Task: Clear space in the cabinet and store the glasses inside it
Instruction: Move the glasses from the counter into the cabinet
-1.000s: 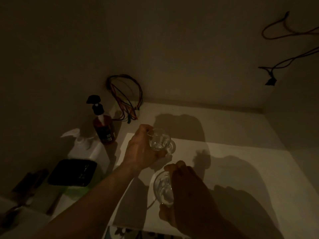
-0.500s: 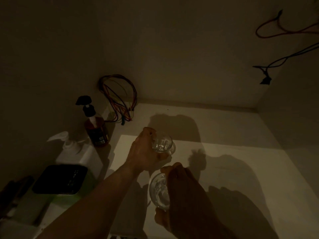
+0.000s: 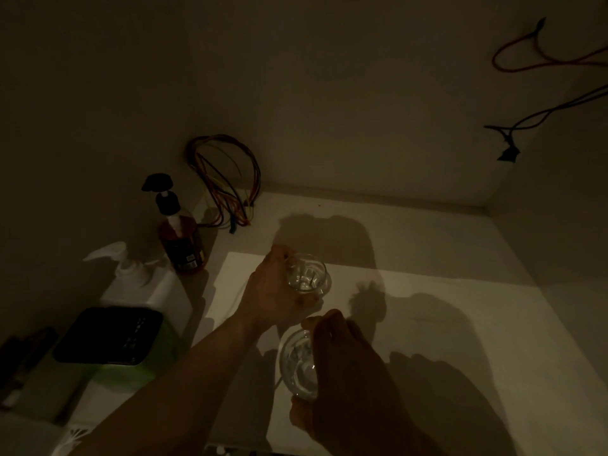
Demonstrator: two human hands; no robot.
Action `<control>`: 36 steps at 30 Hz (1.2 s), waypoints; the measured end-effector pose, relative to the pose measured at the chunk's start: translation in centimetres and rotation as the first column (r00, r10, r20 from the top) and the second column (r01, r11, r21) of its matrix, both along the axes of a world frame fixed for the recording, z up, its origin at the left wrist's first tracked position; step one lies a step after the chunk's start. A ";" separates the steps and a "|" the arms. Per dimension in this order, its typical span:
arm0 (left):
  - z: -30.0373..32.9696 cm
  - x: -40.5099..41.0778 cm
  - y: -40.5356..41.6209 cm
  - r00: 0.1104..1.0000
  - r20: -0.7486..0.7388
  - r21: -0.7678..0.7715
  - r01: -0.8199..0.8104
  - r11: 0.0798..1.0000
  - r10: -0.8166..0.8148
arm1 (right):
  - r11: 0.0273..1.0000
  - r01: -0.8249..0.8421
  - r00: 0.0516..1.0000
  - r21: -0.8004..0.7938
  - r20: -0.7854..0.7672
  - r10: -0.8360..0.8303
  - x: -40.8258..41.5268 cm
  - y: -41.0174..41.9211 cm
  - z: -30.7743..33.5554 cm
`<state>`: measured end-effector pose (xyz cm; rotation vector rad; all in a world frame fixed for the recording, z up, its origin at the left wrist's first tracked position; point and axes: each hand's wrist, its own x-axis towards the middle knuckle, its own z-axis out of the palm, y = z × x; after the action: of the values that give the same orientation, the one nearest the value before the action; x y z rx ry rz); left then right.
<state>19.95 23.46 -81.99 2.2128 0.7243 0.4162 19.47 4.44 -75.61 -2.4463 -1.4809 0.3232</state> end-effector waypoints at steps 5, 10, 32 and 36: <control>-0.1 -0.4 -0.1 1.000 0.007 -0.029 0.014 0.999 -0.014 | 0.999 0.006 1.000 0.046 0.012 -0.006 -0.4 -0.1 -0.5; 0.9 -2.6 0.9 0.997 0.013 0.038 0.070 0.997 -0.070 | 0.997 0.033 0.999 0.064 0.030 -0.035 -0.6 0.4 -0.8; 1.8 -7.6 2.1 0.995 0.102 0.137 -0.006 0.991 -0.008 | 0.967 0.227 0.973 0.115 -0.052 -0.223 -1.9 3.1 -1.3; 1.5 -7.8 2.1 0.996 0.086 0.144 0.004 0.990 -0.016 | 0.965 0.233 0.972 0.120 -0.065 -0.227 -1.9 3.2 -1.8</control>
<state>12.15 25.59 -80.45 2.3158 0.6540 0.5724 17.58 7.61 -77.38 -2.4552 -1.1443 0.2337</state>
